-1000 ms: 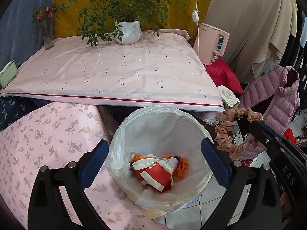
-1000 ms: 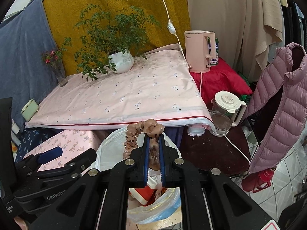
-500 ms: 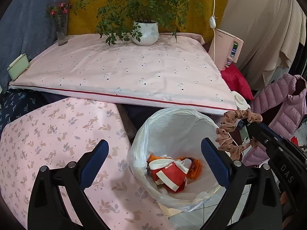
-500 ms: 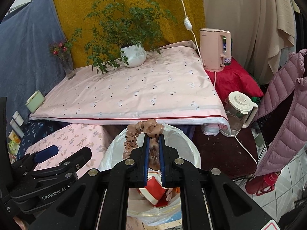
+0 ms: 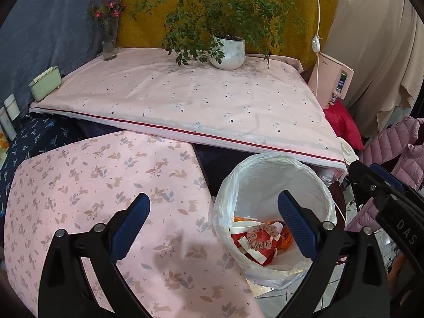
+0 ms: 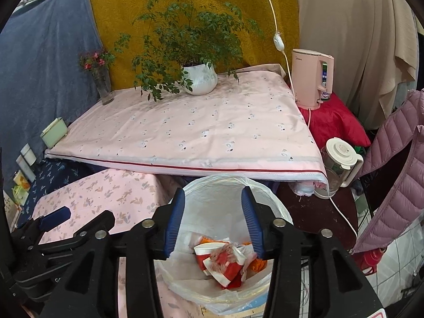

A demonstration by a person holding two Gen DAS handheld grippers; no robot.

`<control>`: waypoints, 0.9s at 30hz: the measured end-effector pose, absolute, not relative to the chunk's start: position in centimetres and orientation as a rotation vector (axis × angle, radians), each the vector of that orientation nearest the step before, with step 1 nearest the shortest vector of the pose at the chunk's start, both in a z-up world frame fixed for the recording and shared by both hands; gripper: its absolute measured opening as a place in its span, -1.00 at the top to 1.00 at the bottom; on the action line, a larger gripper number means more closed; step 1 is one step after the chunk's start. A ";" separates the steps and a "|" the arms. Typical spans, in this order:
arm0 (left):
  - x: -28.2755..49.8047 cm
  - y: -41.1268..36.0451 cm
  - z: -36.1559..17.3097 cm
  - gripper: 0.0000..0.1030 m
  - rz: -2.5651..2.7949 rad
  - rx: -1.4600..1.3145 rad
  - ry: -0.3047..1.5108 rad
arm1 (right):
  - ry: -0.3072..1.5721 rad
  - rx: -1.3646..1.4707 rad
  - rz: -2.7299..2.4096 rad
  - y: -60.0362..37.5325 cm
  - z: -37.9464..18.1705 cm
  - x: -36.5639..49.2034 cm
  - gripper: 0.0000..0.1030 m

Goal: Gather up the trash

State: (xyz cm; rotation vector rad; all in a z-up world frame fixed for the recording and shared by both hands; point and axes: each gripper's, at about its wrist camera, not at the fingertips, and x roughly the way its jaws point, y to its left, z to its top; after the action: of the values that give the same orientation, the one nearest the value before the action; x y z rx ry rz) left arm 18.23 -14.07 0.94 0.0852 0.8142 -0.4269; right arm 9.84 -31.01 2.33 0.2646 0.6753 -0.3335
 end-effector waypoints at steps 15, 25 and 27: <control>16.9 -12.3 1.0 -0.80 -0.406 0.073 0.809 | 0.692 0.218 -0.314 -29.3 2.6 8.5 -0.23; 15.8 -11.0 0.9 -0.80 -0.385 0.073 0.800 | 0.713 0.185 -0.294 -27.9 2.1 7.9 -0.30; 15.6 -10.7 0.9 -0.80 -0.379 0.072 0.802 | 0.717 0.184 -0.293 -27.8 2.1 7.7 -0.31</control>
State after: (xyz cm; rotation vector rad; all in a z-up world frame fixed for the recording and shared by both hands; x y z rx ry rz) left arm 15.59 -10.75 0.89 0.0723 0.8022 -0.3789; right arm 7.74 -27.77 2.11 0.1836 0.7175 -0.2933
